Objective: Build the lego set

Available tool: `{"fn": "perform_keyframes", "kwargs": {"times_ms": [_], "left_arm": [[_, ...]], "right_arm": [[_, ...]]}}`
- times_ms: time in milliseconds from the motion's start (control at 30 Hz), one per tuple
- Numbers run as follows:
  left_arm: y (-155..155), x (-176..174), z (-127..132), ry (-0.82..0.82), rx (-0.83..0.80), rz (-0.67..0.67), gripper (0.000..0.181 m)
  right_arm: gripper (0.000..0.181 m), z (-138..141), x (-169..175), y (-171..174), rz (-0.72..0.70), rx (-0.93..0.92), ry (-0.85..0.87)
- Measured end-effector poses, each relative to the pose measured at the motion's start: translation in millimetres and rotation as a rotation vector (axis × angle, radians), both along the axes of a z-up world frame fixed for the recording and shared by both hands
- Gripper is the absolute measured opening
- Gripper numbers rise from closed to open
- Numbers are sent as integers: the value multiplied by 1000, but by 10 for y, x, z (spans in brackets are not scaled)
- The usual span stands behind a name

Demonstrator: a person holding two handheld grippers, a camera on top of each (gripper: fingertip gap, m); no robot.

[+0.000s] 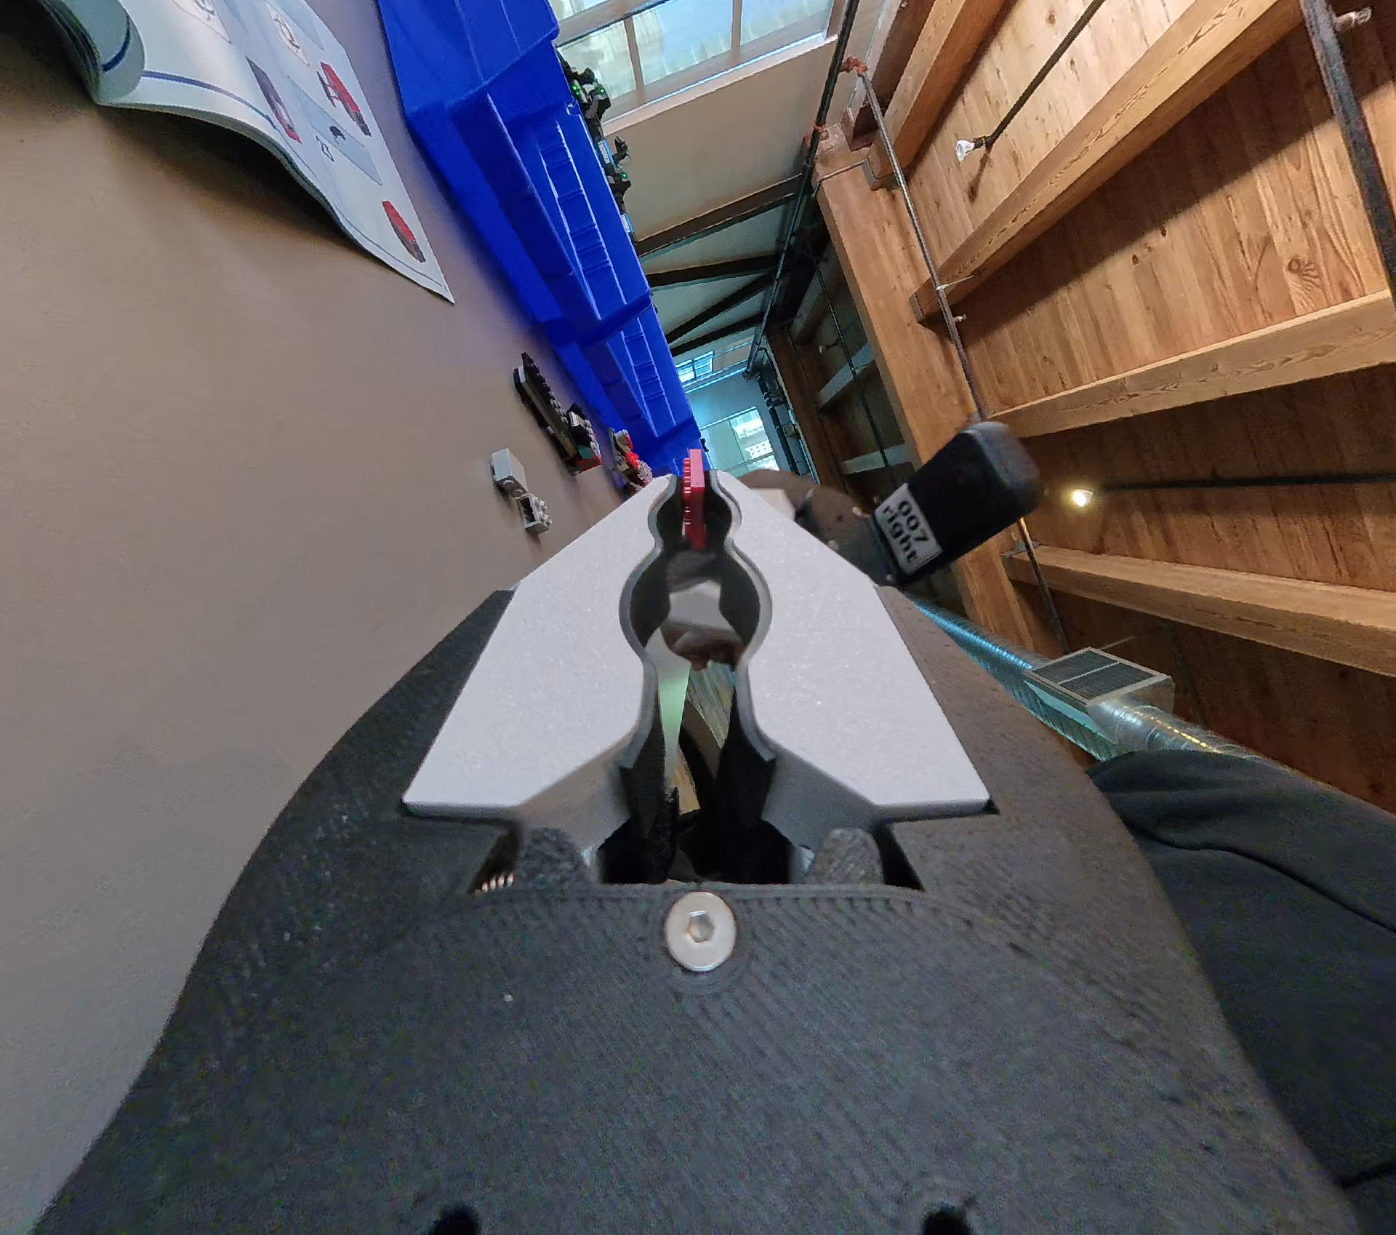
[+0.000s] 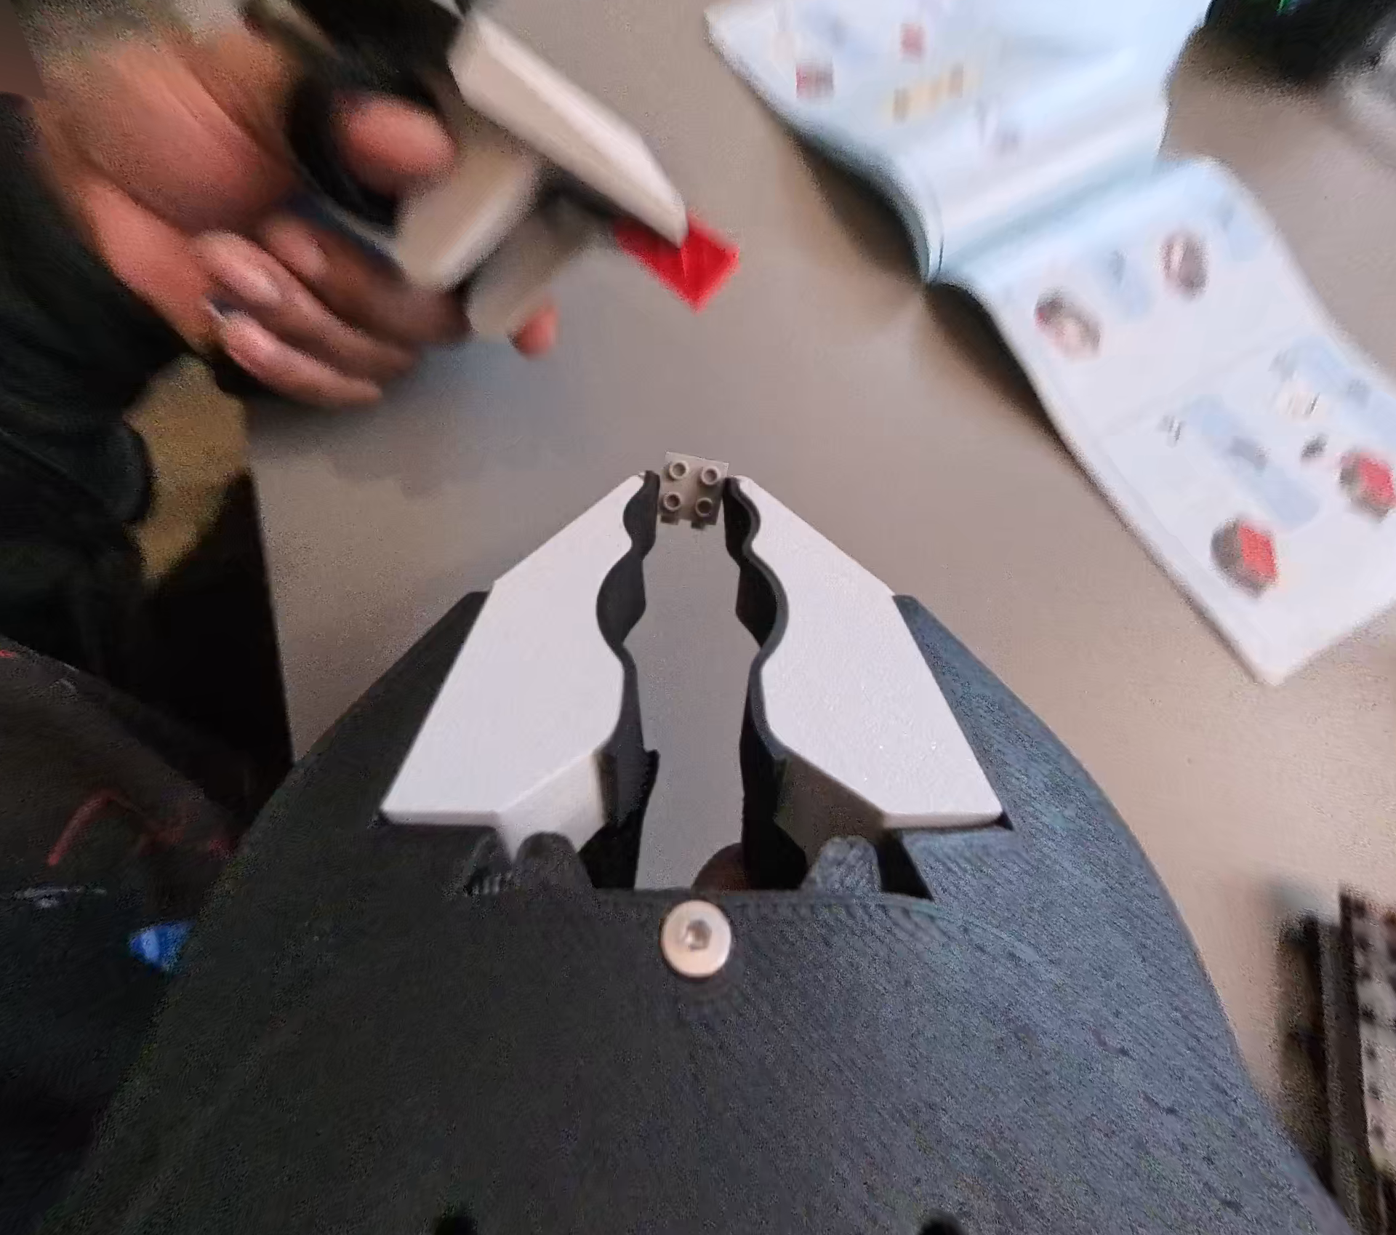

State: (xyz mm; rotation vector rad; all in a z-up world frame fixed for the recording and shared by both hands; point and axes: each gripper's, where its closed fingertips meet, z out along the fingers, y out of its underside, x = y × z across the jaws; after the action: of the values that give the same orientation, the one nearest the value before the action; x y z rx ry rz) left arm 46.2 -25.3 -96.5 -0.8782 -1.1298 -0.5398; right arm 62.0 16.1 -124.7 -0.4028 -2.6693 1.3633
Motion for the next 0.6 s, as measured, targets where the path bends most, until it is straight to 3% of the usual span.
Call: {"fn": "perform_keyframes", "kwargs": {"times_ms": [133, 200, 600], "left_arm": [[38, 6, 13, -5, 21, -14, 4], [73, 22, 51, -6, 61, -32, 3], [131, 100, 280, 2, 266, -107, 3]], "right_arm": [[18, 669, 28, -280, 103, -384, 33], [18, 815, 26, -359, 140, -497, 39], [18, 736, -11, -350, 208, -695, -110]]}}
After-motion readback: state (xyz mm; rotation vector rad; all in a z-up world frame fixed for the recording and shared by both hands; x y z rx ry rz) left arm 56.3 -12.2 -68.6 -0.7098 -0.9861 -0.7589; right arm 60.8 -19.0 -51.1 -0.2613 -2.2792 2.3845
